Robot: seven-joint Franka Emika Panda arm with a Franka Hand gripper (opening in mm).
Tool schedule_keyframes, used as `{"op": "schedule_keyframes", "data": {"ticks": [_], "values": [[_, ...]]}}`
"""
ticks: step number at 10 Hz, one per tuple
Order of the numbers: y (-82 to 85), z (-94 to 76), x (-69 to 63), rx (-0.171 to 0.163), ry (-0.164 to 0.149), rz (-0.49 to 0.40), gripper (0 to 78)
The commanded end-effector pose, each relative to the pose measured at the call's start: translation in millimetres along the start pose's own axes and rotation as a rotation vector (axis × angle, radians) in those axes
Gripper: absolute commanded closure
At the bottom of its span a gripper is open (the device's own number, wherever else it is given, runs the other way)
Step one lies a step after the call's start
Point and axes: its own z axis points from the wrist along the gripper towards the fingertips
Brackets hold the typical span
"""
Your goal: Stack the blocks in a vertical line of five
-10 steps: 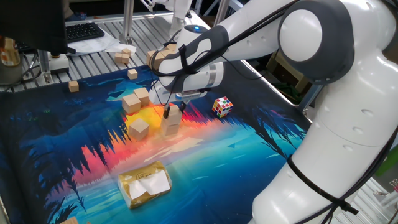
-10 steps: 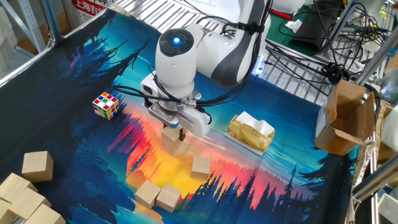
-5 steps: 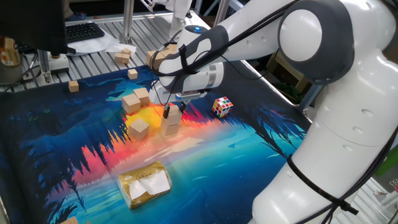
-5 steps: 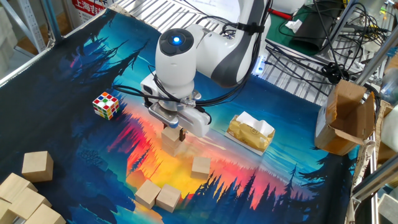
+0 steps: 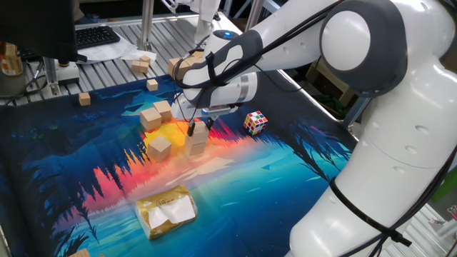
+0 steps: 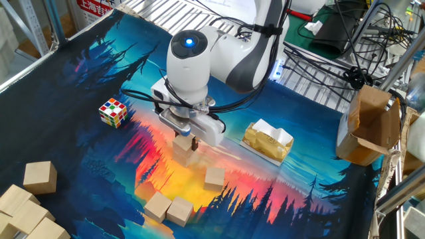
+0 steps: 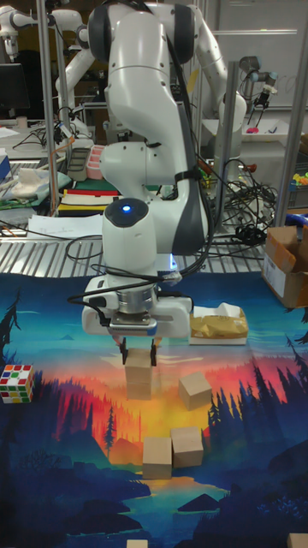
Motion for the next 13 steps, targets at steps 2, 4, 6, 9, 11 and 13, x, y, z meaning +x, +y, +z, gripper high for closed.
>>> {"op": "schedule_keyframes", "data": {"ticks": [2,4,6,9,11,13], "values": [[1.6,-3.3,0.1,-0.001,-0.011,0.019,76.4],[2.5,-3.8,1.1,0.000,-0.013,0.022,0.1],[2.5,-3.8,1.1,0.000,-0.013,0.022,0.1],[2.5,-3.8,1.1,0.000,-0.013,0.022,0.1],[2.5,-3.8,1.1,0.000,-0.013,0.022,0.1],[2.5,-3.8,1.1,0.000,-0.013,0.022,0.1]]}}
